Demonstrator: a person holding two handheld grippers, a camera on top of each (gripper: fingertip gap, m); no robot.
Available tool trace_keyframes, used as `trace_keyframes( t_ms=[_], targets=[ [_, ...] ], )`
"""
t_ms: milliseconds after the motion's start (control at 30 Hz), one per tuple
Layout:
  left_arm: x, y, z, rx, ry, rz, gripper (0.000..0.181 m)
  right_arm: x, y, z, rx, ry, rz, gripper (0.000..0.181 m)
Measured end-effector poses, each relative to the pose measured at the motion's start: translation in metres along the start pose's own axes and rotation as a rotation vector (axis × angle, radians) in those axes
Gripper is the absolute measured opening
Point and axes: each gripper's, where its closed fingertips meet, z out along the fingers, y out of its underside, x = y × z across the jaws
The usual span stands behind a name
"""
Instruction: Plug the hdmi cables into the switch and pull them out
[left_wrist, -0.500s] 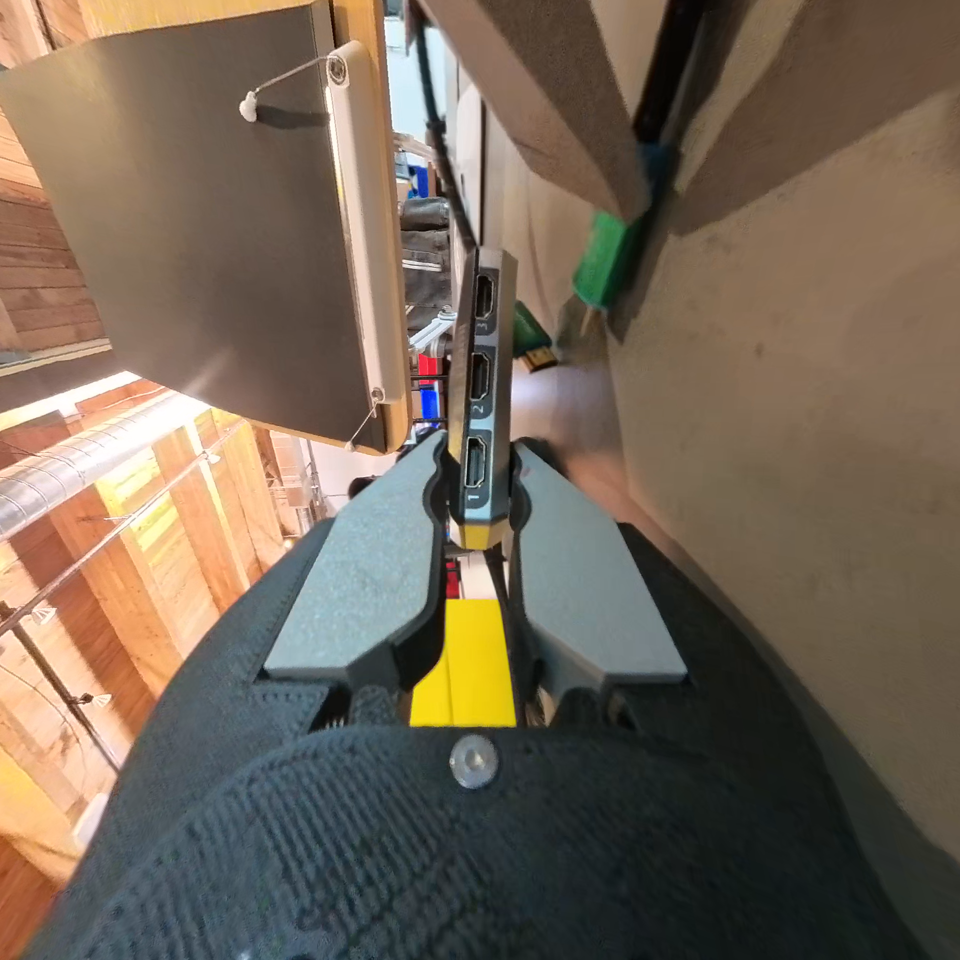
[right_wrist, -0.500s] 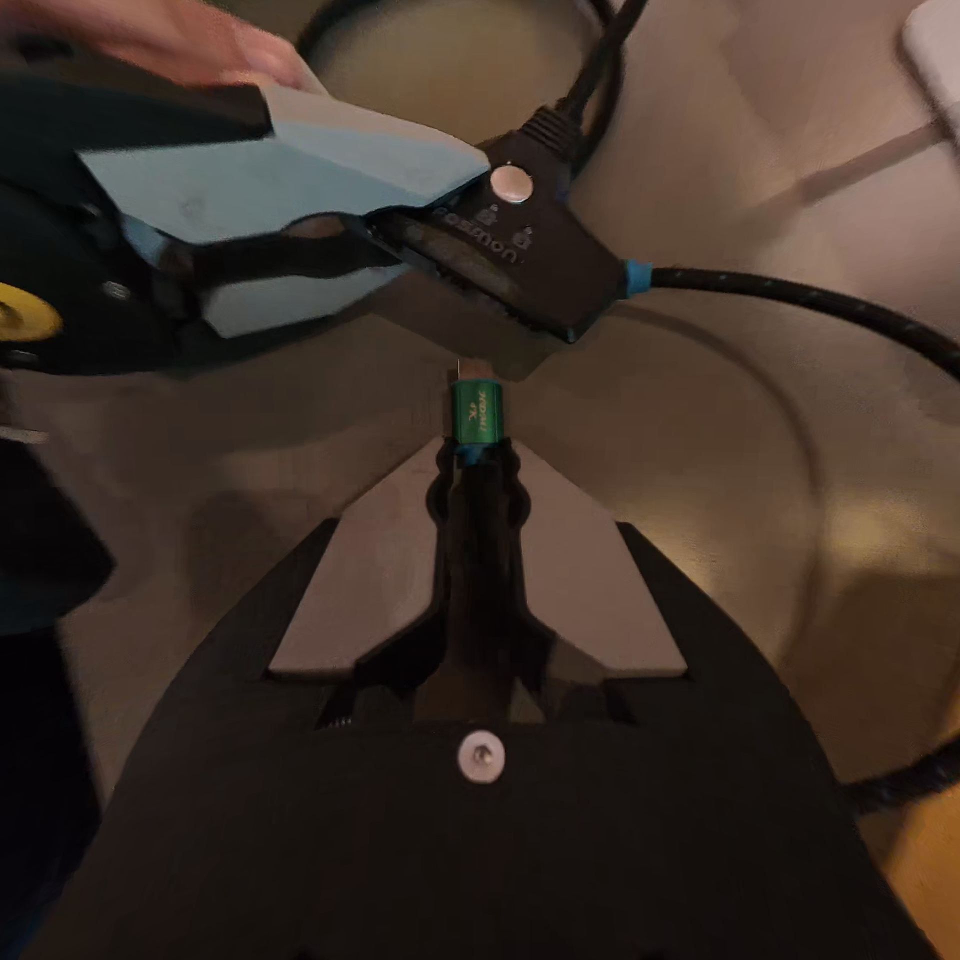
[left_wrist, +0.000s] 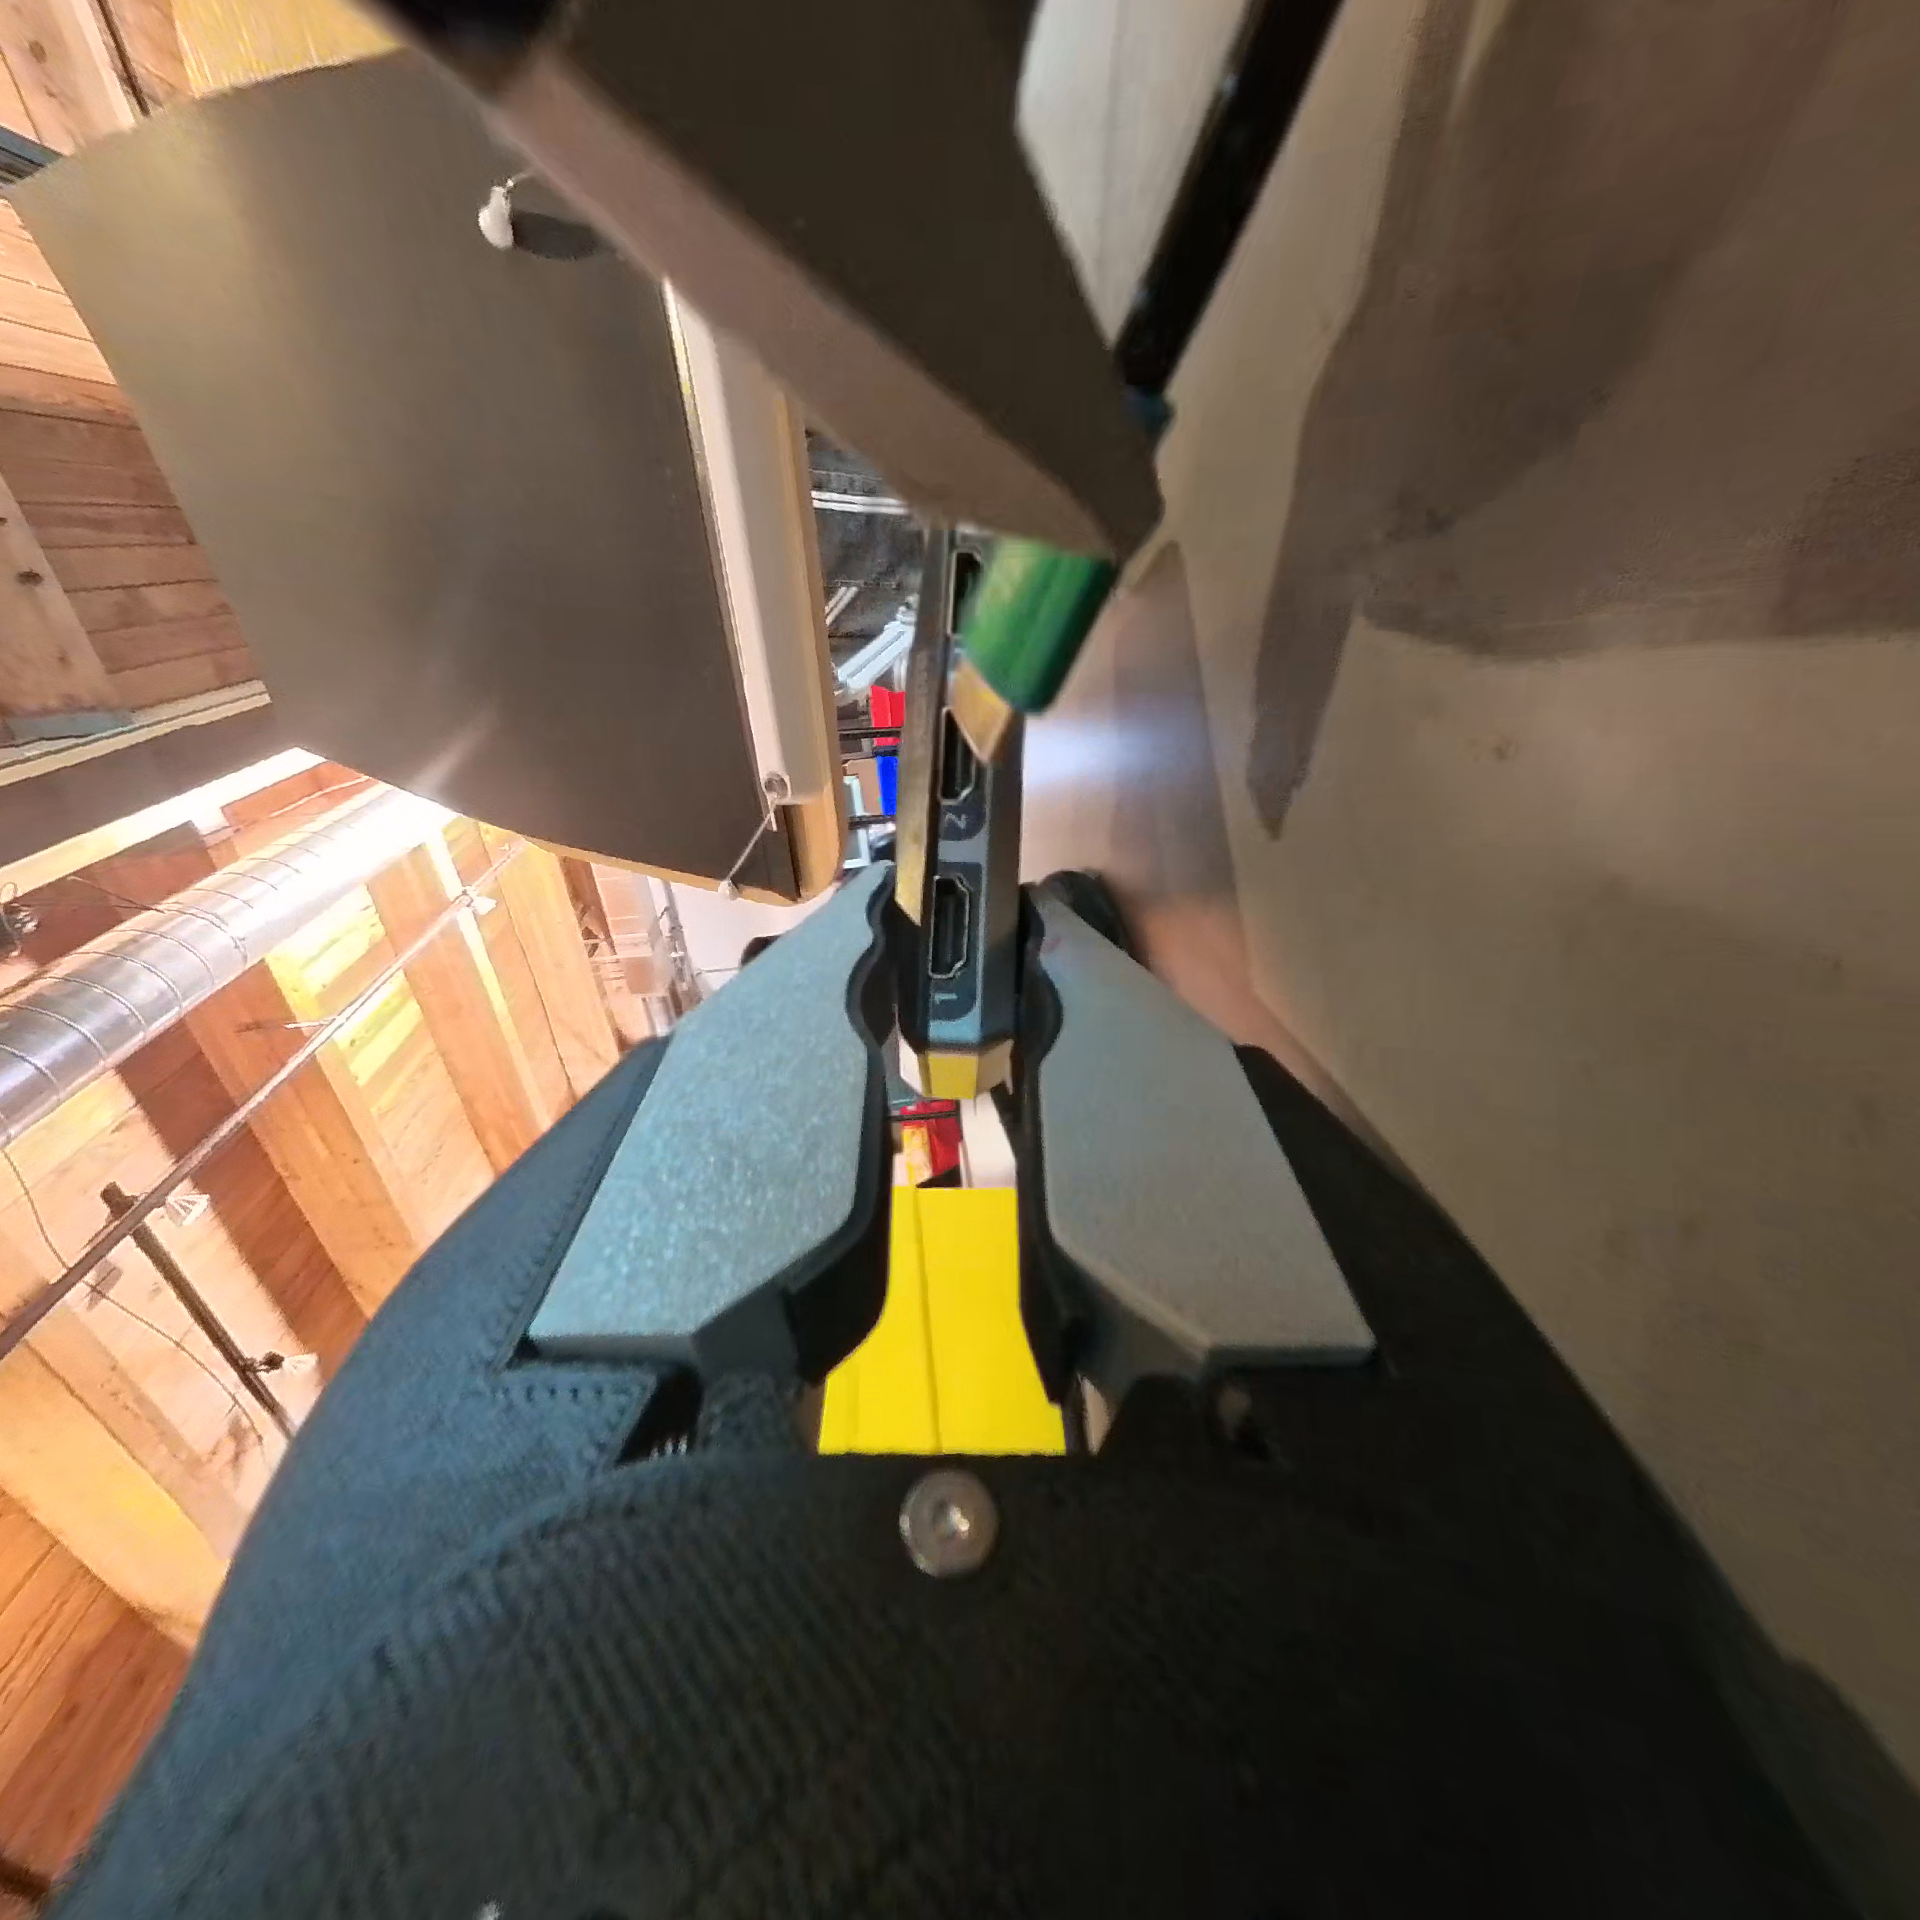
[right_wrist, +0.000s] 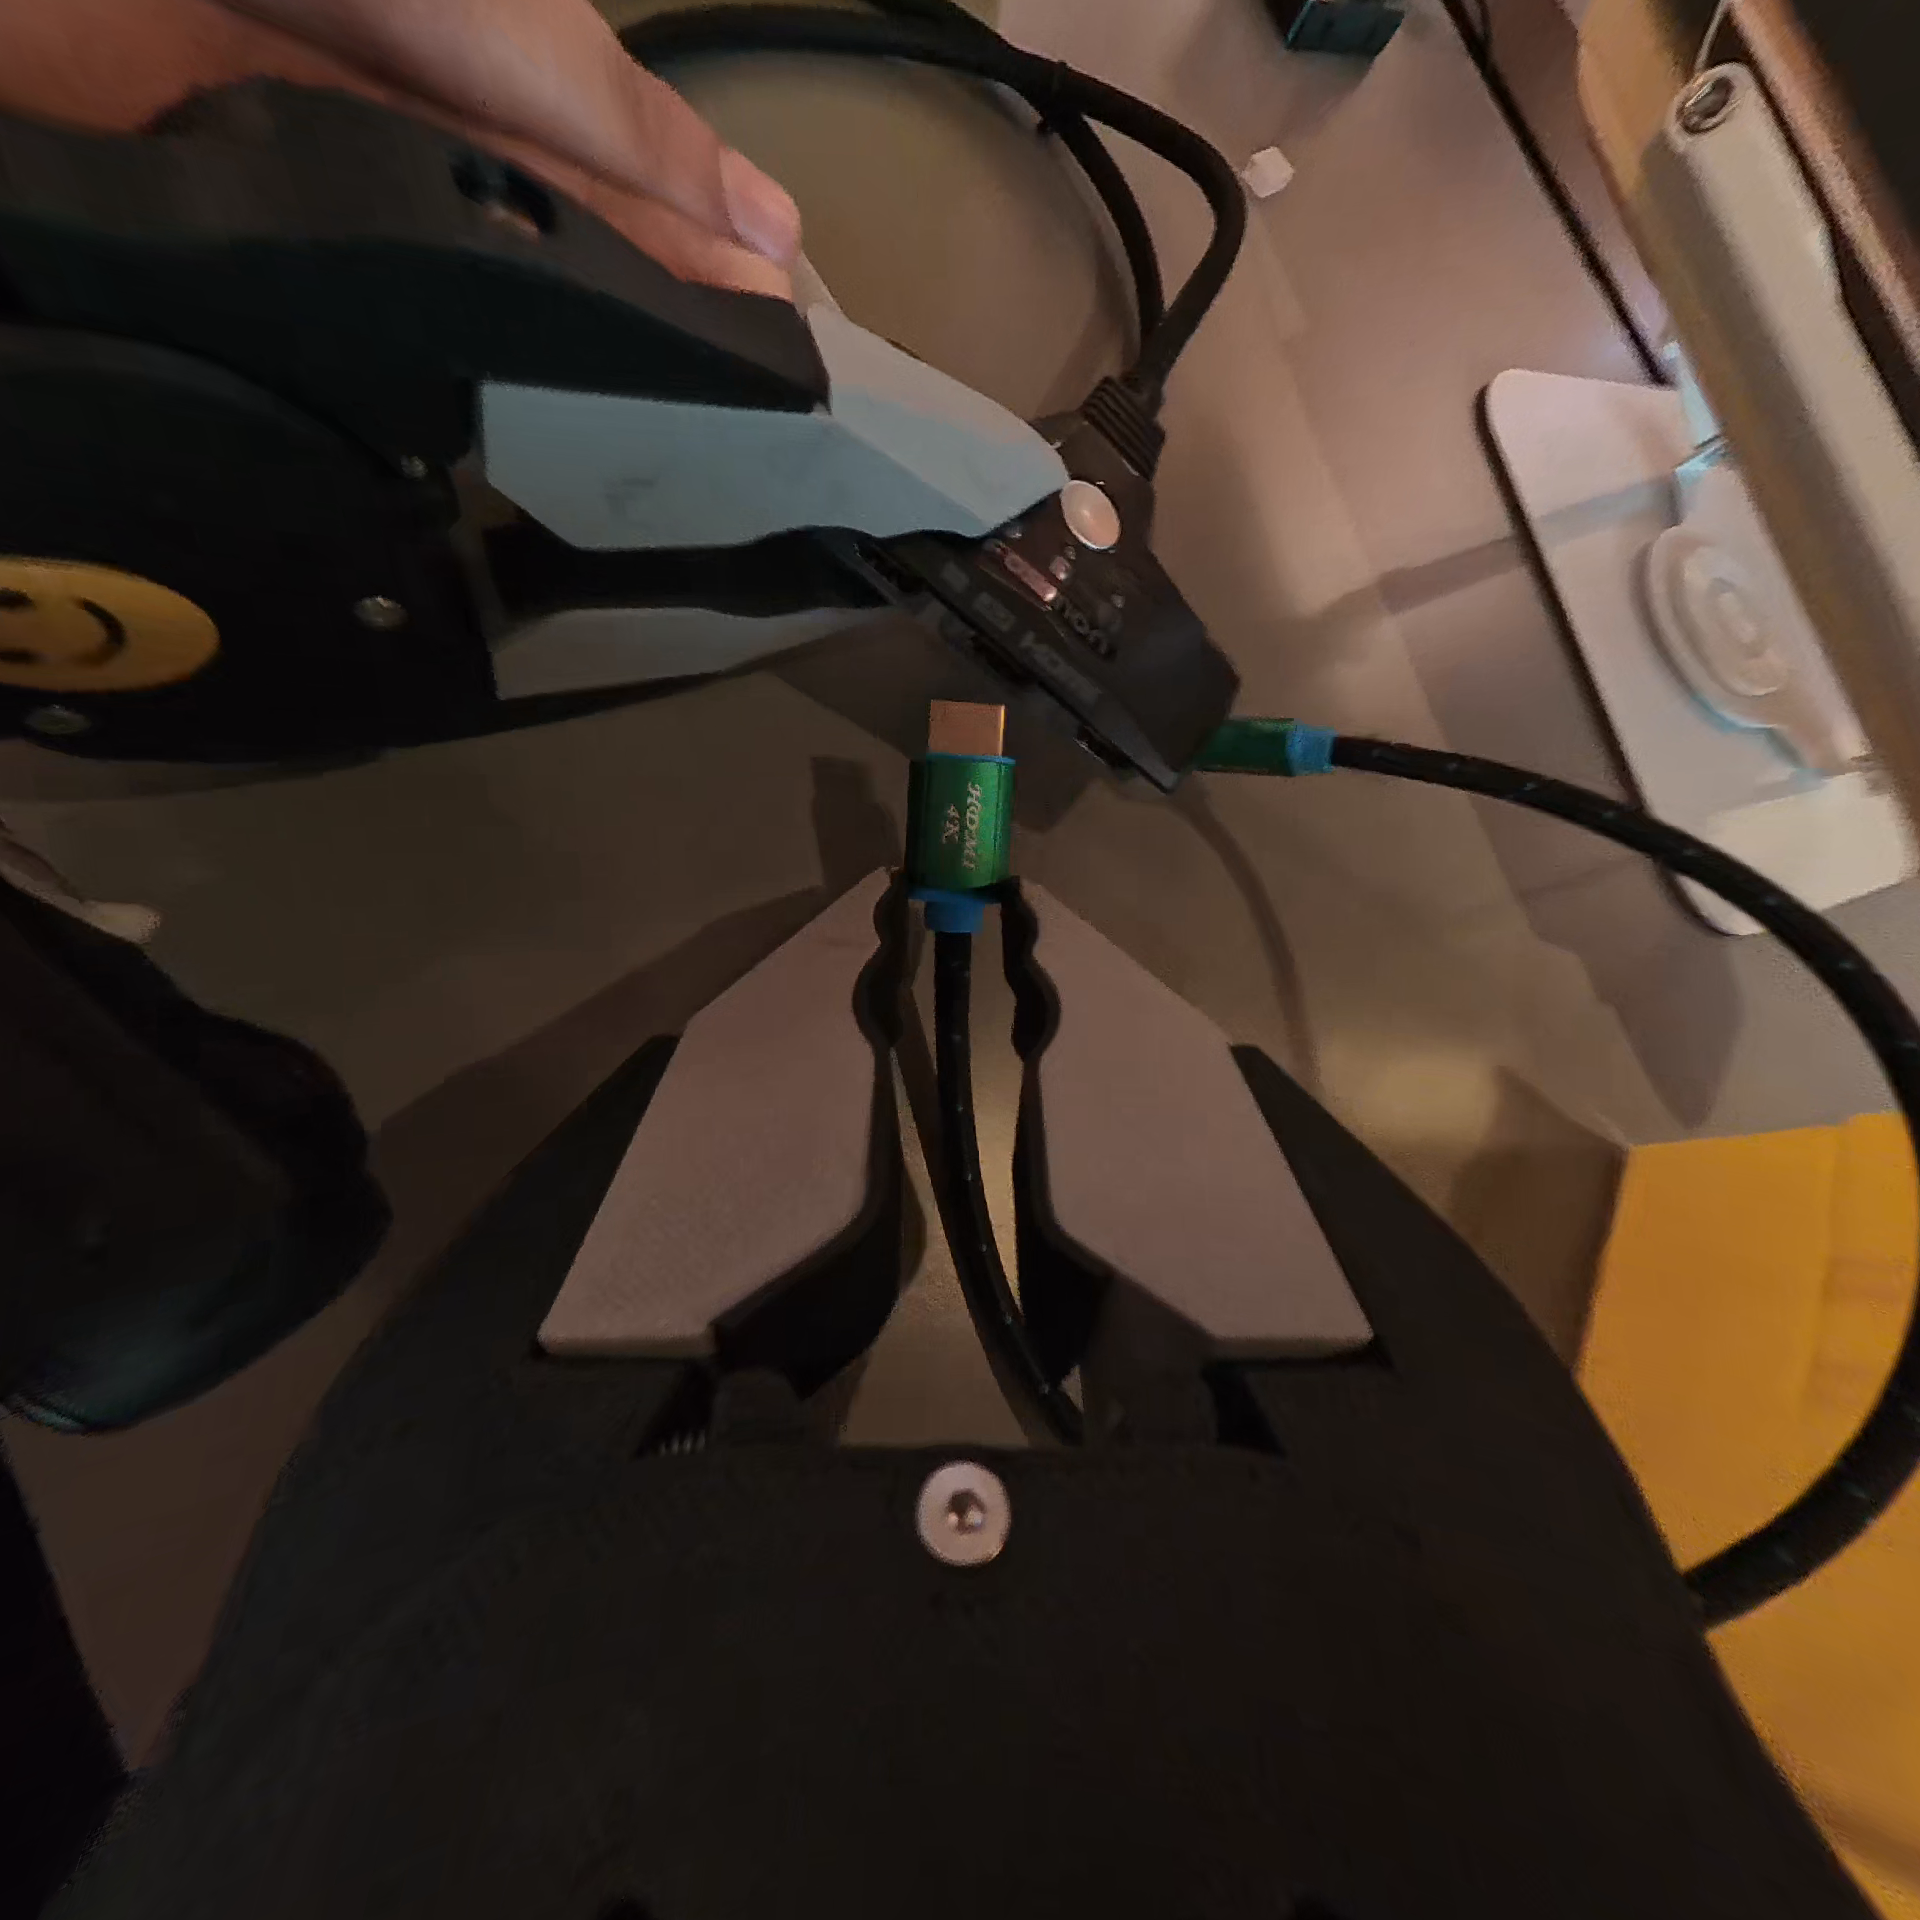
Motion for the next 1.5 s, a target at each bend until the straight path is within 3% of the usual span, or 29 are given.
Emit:
trace_keyframes(
  t_ms=[267, 700, 933, 1133, 1500],
  targets=[
    [-0.013, -0.006, -0.001, 0.012, -0.114, 0.088, 0.018, -0.002, -0.006, 0.005, 0.029, -0.089, 0.169, 0.016],
    [-0.015, -0.002, 0.000, 0.012, -0.136, 0.119, 0.018, -0.001, -0.011, -0.002, 0.108, -0.225, 0.361, 0.016],
    [-0.014, -0.002, 0.000, 0.007, -0.128, 0.110, 0.018, 0.002, -0.009, -0.001, 0.102, -0.224, 0.390, 0.016],
    [-0.012, 0.003, 0.003, -0.006, -0.111, 0.093, 0.018, 0.016, 0.002, 0.001, 0.051, -0.107, 0.357, 0.015],
    [-0.013, 0.001, 0.001, -0.009, -0.113, 0.101, 0.018, 0.022, -0.002, -0.004, 0.099, -0.117, 0.408, 0.009]
  ],
)
